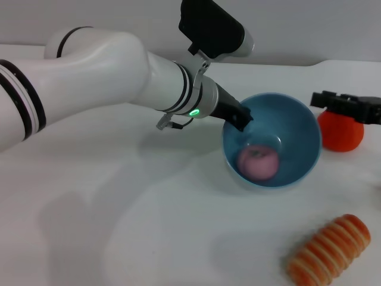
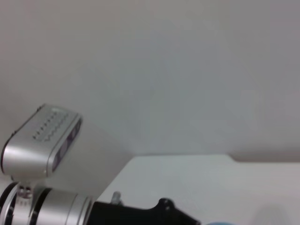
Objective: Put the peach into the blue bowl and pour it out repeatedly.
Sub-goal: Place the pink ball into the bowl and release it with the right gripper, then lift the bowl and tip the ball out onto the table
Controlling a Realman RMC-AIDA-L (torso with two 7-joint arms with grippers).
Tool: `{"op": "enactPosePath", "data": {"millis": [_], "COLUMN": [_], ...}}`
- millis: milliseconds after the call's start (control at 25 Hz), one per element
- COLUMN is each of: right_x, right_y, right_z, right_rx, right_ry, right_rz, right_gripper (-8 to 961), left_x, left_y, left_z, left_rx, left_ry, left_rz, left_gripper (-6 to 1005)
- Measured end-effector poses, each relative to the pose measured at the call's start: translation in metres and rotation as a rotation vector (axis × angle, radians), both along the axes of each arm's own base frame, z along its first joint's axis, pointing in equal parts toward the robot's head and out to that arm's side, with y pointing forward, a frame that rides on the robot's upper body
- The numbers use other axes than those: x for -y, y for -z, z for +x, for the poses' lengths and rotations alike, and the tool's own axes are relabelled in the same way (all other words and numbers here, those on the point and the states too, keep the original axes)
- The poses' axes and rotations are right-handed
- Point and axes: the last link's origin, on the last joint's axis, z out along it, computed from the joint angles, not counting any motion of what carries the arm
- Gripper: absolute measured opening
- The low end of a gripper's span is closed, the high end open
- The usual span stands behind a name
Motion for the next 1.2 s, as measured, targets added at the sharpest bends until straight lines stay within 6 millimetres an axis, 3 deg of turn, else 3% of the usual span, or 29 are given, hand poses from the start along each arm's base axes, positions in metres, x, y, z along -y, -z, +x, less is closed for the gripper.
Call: {"op": "enactPosePath", "data": {"millis": [160, 360, 640, 920, 1200], "right_x": [0.014, 0.052, 0.108, 0.133, 0.139], "right_y": [-0.017, -0.036, -0.026, -0.012, -0.007], "right_z": [0.021, 0.072, 0.125, 0.144, 0.144], "right_rx": [-0.025, 0.029, 0.071, 0.09, 0.127], "right_ry": [0.002, 0.07, 0.25, 0.346, 0.355], "right_rz": [0.152, 0.394, 0.506, 0.658, 0.808], "right_gripper": [491, 544, 618, 698, 748], "left_x": [-0.005, -0.017, -0.028, -0.018, 0.014], "left_y": [-0.002, -0.008, -0.012, -0.004, 0.014], "left_z": [0.003, 0.012, 0.035, 0.062, 0.06], "left_rx": [0.009, 0.028, 0.023, -0.014, -0.067], "left_ry": [0.026, 0.118, 0.292, 0.605, 0.896], "left_rz": [0.032, 0.13, 0.228, 0.306, 0.35], "left_gripper": [-1, -1, 0, -1, -1]}}
